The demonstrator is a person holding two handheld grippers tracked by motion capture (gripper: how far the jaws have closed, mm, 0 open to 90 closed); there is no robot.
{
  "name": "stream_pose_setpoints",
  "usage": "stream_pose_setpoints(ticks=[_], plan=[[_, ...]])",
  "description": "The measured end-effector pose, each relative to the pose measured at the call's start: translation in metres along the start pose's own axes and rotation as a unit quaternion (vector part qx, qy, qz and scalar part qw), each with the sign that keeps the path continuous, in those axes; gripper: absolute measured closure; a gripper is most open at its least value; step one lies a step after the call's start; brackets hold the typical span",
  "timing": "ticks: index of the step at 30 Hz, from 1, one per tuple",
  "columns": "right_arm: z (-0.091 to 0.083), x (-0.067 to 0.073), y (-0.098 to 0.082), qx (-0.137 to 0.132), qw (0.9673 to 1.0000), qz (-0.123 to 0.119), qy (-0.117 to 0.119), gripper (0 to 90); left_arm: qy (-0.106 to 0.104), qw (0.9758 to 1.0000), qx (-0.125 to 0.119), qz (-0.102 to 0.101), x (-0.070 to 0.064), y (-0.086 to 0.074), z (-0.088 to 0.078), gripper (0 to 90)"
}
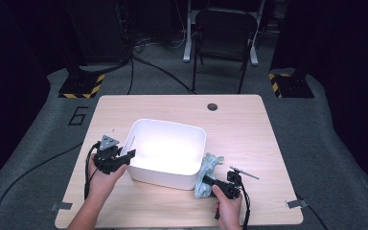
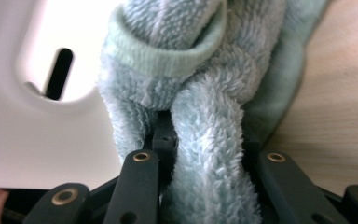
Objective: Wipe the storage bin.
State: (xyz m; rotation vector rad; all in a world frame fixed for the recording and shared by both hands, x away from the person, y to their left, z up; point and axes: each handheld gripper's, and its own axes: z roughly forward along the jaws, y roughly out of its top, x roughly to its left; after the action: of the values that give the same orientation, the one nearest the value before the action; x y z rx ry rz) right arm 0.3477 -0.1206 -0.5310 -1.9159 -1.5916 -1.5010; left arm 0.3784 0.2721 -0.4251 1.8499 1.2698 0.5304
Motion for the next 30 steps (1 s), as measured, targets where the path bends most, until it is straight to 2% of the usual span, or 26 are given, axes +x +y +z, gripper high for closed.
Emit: stream_pose_setpoints(ticks=[2, 3, 4, 6, 7, 8, 9, 10, 12, 13, 14, 15, 16, 17, 19, 20, 22, 24, 26, 29, 30], plan=[[0.005, -0.006, 0.0, 0.003, 0.9999, -0.007, -0.007, 70.0, 0.001, 1.0, 0.0, 0.0, 0.0, 0.0, 0.0, 59.8], [0.006, -0.007, 0.0, 0.002, 1.0, -0.007, -0.003, 70.0, 0.001, 1.0, 0.0, -0.001, 0.0, 0.0, 0.0, 59.9], [0.007, -0.007, -0.001, 0.0, 1.0, 0.003, -0.003, 70.1, 0.001, 1.0, -0.001, -0.001, 0.0, 0.0, 0.0, 59.8], [0.007, -0.008, 0.0, 0.0, 1.0, -0.003, -0.003, 70.0, 0.002, 1.0, -0.003, -0.001, 0.0, -0.001, 0.0, 59.8], [0.007, -0.007, -0.001, 0.0, 1.0, 0.003, -0.002, 70.0, 0.001, 1.0, 0.0, -0.001, 0.0, 0.0, 0.0, 59.8], [0.007, -0.006, 0.0, 0.003, 0.9998, 0.022, -0.001, 70.0, 0.001, 1.0, -0.001, -0.001, 0.0, 0.0, 0.0, 59.7], [0.007, -0.01, 0.0, 0.003, 1.0, -0.001, -0.002, 70.0, 0.001, 1.0, 0.0, -0.001, 0.0, 0.0, 0.0, 59.7], [0.006, -0.009, 0.001, 0.007, 0.9998, 0.018, 0.002, 70.0, 0.001, 1.0, 0.0, -0.001, 0.0, 0.0, 0.0, 59.7], [0.006, -0.012, 0.002, 0.009, 0.9997, 0.022, 0.009, 69.9, 0.002, 1.0, 0.0, 0.0, 0.0, 0.0, 0.0, 59.6], [0.005, -0.01, 0.001, 0.011, 0.999, 0.041, 0.016, 69.9, 0.002, 1.0, 0.001, -0.001, 0.0, 0.0, 0.0, 59.6], [0.005, -0.011, 0.002, 0.007, 0.9991, 0.04, 0.015, 69.8, 0.002, 1.0, 0.001, 0.0, 0.0, 0.0, 0.0, 59.5], [0.005, -0.009, 0.002, 0.003, 0.9985, 0.048, 0.025, 69.8, 0.0, 1.0, 0.001, 0.0, 0.0, 0.0, 0.0, 59.1], [0.004, -0.009, 0.003, 0.004, 0.9987, 0.047, 0.02, 69.8, -0.001, 1.0, 0.001, -0.001, 0.0, 0.0, 0.0, 58.1], [0.003, -0.006, 0.003, 0.002, 0.9975, 0.065, 0.028, 69.8, -0.002, 1.0, 0.001, -0.001, 0.0, 0.0, 0.0, 57.5], [-0.002, -0.003, 0.006, 0.001, 0.9975, 0.062, 0.034, 69.6, -0.003, 1.0, 0.001, 0.0, -0.001, 0.0, 0.001, 55.1], [-0.003, -0.003, 0.007, -0.008, 0.9981, 0.049, 0.036, 69.5, -0.005, 1.0, 0.001, 0.0, 0.0, 0.0, 0.001, 54.3], [-0.009, 0.004, 0.01, -0.029, 0.9958, 0.055, 0.068, 69.2, -0.005, 1.0, -0.002, 0.0, -0.001, 0.0, 0.002, 51.7], [-0.018, 0.016, 0.013, -0.031, 0.9962, 0.039, 0.072, 69.1, -0.008, 1.0, 0.001, 0.001, -0.001, 0.0, 0.001, 50.0], [-0.026, 0.028, 0.016, -0.042, 0.9966, 0.009, 0.071, 68.9, -0.008, 1.0, 0.001, 0.0, -0.002, 0.0, 0.002, 49.2], [-0.037, 0.044, 0.019, -0.057, 0.9944, -0.015, 0.087, 68.3, -0.008, 1.0, 0.001, 0.0, -0.002, 0.0, 0.002, 48.3], [-0.04, 0.048, 0.02, -0.061, 0.9941, -0.026, 0.086, 68.3, -0.009, 1.0, 0.001, 0.0, -0.002, 0.0, 0.002, 48.3]])
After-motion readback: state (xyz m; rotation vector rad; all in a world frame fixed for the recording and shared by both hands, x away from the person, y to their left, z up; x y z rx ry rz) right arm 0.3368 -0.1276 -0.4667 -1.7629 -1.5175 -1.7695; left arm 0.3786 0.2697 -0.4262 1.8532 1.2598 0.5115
